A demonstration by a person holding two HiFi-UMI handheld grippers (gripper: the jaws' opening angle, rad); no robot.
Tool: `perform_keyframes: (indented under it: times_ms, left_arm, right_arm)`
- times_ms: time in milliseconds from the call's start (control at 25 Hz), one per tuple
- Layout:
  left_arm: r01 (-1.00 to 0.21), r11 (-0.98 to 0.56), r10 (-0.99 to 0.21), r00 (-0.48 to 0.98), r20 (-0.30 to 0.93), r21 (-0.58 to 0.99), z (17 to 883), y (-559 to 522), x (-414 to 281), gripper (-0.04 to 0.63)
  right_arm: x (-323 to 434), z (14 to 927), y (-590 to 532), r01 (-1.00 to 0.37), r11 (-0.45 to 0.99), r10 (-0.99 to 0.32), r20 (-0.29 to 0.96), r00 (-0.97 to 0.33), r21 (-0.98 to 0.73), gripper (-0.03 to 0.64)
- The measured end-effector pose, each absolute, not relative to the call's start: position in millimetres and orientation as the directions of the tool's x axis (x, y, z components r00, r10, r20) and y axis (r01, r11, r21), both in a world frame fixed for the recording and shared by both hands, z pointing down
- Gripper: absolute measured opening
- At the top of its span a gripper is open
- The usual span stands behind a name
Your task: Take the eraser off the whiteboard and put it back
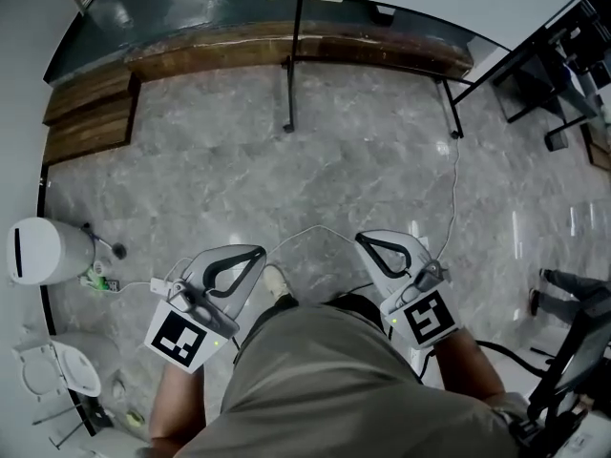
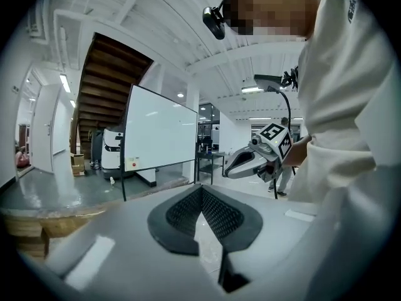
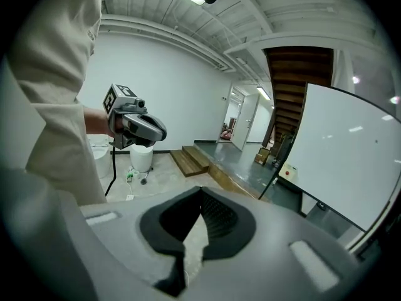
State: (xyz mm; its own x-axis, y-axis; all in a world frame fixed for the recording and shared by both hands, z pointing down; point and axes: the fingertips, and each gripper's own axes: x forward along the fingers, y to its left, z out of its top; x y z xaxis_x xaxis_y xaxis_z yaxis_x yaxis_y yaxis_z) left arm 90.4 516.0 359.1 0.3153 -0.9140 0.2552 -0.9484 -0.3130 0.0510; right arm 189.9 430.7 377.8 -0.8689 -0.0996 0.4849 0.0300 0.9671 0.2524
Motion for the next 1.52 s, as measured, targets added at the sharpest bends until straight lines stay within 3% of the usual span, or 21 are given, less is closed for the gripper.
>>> perform_keyframes:
  times_ms: [320, 760, 1520]
  left_arm:
    - [-0.936, -0.348, -0.904, 0.35, 0.246, 0.052, 377, 513, 44, 0.006]
    - [-0.924, -0.382, -0.901, 0.375, 0.22, 0.009, 380, 502, 34, 0.006]
    - [-0.939, -0.345, -0.901, 0.335, 0.275, 0.013, 351, 314, 10, 0.006]
  right_arm:
    - [149, 385, 442, 0.021, 0.968, -0.116, 0.524, -0.844, 0.249, 0.002]
    - [121, 393, 440, 0.072, 0.969, -0.071, 0.543, -0.837, 0.237, 0.002]
    - [104, 387, 244, 0.013, 0.975, -0.092, 0.451, -0.888, 0.224, 0.002]
